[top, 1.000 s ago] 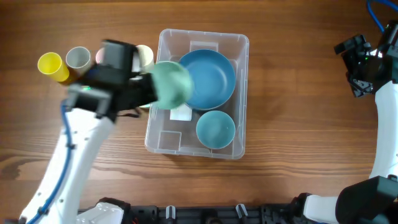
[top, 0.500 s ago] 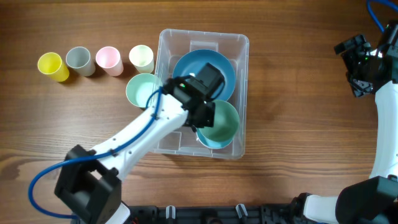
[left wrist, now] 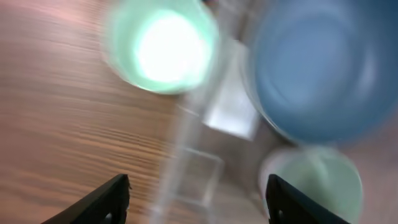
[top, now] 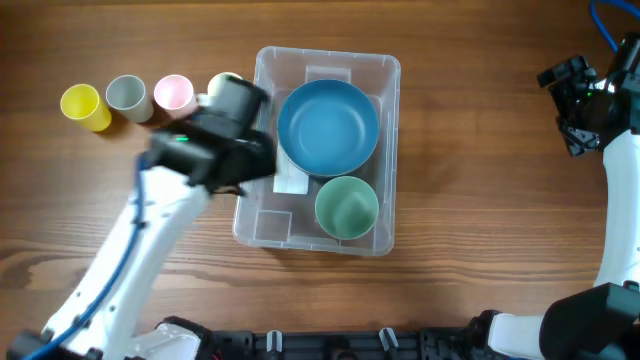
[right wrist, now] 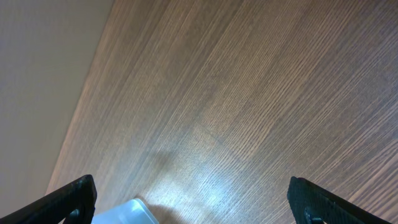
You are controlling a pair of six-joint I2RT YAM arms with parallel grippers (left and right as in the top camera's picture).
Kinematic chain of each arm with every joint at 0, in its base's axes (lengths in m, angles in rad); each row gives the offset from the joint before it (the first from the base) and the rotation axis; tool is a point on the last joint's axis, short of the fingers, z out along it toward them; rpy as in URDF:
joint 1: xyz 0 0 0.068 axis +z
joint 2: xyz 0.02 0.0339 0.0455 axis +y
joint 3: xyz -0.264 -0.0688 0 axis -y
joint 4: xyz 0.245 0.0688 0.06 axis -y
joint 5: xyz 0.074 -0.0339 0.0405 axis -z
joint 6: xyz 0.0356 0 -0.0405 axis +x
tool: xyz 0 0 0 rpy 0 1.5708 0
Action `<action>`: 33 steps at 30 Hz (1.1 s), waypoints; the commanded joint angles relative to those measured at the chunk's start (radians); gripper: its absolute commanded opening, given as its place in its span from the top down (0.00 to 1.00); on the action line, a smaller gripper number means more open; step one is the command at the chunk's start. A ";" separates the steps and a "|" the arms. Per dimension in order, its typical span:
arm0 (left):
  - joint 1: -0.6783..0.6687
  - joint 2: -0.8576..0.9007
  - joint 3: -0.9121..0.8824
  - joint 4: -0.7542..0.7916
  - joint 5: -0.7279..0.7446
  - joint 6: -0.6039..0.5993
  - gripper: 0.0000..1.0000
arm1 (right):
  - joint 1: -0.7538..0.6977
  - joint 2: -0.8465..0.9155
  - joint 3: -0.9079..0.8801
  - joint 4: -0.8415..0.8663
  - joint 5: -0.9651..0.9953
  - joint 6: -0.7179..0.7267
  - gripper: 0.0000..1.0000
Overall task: Pack container
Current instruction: 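Grasp the second mint green bowl with the left gripper, then stack the second mint green bowl onto the bowl stack in the bin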
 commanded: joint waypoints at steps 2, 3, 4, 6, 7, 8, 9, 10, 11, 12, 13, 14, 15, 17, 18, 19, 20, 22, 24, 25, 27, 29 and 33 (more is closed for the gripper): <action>0.218 0.052 -0.025 0.012 0.007 -0.006 0.30 | 0.003 0.011 0.010 0.002 -0.012 0.014 0.00; 0.249 0.080 -0.045 0.039 0.012 -0.002 0.30 | 0.003 0.011 0.010 0.002 -0.012 0.014 0.00; 0.271 0.105 -0.064 0.068 0.019 -0.001 0.29 | 0.003 0.011 0.010 0.002 -0.011 0.014 0.00; 0.307 0.171 -0.102 0.146 0.058 0.018 0.28 | 0.003 0.011 0.010 0.002 -0.012 0.014 0.00; 0.319 0.203 -0.114 0.184 0.092 0.041 0.28 | 0.003 0.011 0.010 0.002 -0.012 0.014 0.00; 0.328 0.237 -0.124 0.222 0.129 0.061 0.29 | 0.003 0.011 0.010 0.002 -0.012 0.014 0.00; 0.333 0.273 -0.130 0.253 0.162 0.076 0.32 | 0.003 0.011 0.010 0.002 -0.012 0.014 0.00; 0.335 0.320 -0.130 0.284 0.183 0.079 0.37 | 0.003 0.011 0.010 0.002 -0.012 0.013 0.00; 0.335 0.360 -0.130 0.304 0.187 0.078 0.41 | 0.003 0.011 0.010 0.002 -0.012 0.014 0.00; 0.335 0.399 -0.130 0.320 0.187 0.078 0.43 | 0.003 0.011 0.010 0.002 -0.012 0.014 0.00; 0.335 0.430 -0.130 0.328 0.187 0.078 0.46 | 0.003 0.011 0.010 0.002 -0.012 0.014 0.01; 0.335 0.453 -0.130 0.333 0.186 0.078 0.50 | 0.003 0.011 0.010 0.002 -0.012 0.014 0.00; 0.335 0.477 -0.130 0.340 0.186 0.078 0.51 | 0.003 0.011 0.010 0.002 -0.012 0.014 0.00; 0.335 0.506 -0.130 0.349 0.185 0.078 0.62 | 0.003 0.011 0.010 0.002 -0.012 0.014 0.00; 0.335 0.511 -0.130 0.349 0.183 0.078 0.72 | 0.003 0.011 0.010 0.002 -0.012 0.014 0.00; 0.336 0.512 -0.130 0.348 0.182 0.078 0.84 | 0.003 0.011 0.010 0.002 -0.012 0.014 0.00; 0.337 0.512 -0.130 0.346 0.182 0.078 0.92 | 0.003 0.011 0.010 0.002 -0.012 0.014 0.00; 0.347 0.496 -0.130 0.333 0.182 0.078 0.96 | 0.003 0.011 0.010 0.002 -0.012 0.014 0.00; 0.368 0.462 -0.129 0.303 0.182 0.077 0.96 | 0.003 0.011 0.010 0.002 -0.012 0.014 0.00; 0.383 0.430 -0.129 0.279 0.182 0.077 0.96 | 0.003 0.011 0.010 0.002 -0.012 0.014 0.00; 0.409 0.367 -0.129 0.243 0.174 0.074 0.96 | 0.003 0.011 0.010 0.002 -0.012 0.014 0.01; 0.432 0.289 -0.128 0.208 0.154 0.075 0.96 | 0.003 0.011 0.010 0.002 -0.012 0.014 0.00; 0.447 0.074 -0.128 0.147 0.130 0.075 0.96 | 0.003 0.011 0.010 0.002 -0.012 0.014 0.00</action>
